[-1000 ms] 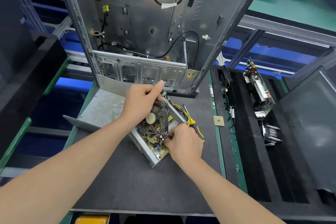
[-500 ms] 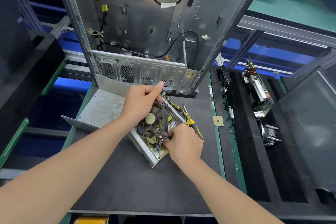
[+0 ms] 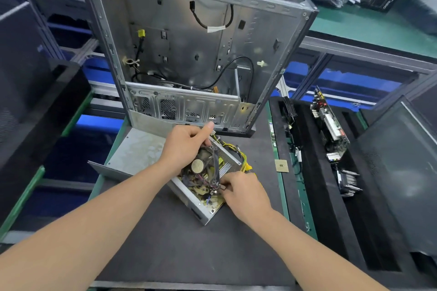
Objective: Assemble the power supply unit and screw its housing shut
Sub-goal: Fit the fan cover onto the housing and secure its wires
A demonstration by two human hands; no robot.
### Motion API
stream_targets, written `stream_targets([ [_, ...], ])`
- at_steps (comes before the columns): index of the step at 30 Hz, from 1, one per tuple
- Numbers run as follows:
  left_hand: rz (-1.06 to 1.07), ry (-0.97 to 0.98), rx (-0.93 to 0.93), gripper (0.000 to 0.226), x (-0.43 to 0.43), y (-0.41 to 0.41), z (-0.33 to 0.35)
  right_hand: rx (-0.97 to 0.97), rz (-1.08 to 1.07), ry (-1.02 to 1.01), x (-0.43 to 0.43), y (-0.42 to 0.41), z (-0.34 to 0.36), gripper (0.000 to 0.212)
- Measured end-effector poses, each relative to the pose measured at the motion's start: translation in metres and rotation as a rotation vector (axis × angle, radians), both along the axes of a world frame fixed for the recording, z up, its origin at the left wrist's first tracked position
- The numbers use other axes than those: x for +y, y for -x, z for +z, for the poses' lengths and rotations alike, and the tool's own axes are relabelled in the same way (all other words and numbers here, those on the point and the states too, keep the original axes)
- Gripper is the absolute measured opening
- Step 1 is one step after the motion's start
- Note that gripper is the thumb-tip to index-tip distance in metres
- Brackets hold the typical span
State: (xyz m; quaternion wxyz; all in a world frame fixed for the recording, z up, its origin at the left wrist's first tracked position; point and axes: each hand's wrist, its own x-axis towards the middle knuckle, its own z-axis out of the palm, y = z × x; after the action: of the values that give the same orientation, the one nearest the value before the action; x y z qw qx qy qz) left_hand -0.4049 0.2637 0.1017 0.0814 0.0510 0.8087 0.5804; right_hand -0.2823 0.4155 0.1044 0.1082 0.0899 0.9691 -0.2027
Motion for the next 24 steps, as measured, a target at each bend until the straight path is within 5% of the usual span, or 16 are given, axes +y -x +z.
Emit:
stream_targets([
  [6, 0.101, 0.088, 0.068, 0.057, 0.014, -0.012, -0.001, -0.043, 0.164, -0.067, 0.032, 0.016, 0.008, 0.018],
  [12, -0.133, 0.192, 0.135, 0.056, 0.007, -0.005, 0.016, -0.012, 0.427, 0.072, 0.070, 0.009, 0.007, 0.035],
  [17, -0.316, 0.349, 0.207, 0.036, 0.000, 0.008, 0.036, 0.247, 0.065, 0.264, 0.095, 0.010, 0.010, 0.023],
  [24, -0.490, 0.471, 0.286, 0.058, 0.008, -0.001, 0.046, 0.262, -0.052, 0.348, 0.092, 0.033, 0.011, 0.013],
])
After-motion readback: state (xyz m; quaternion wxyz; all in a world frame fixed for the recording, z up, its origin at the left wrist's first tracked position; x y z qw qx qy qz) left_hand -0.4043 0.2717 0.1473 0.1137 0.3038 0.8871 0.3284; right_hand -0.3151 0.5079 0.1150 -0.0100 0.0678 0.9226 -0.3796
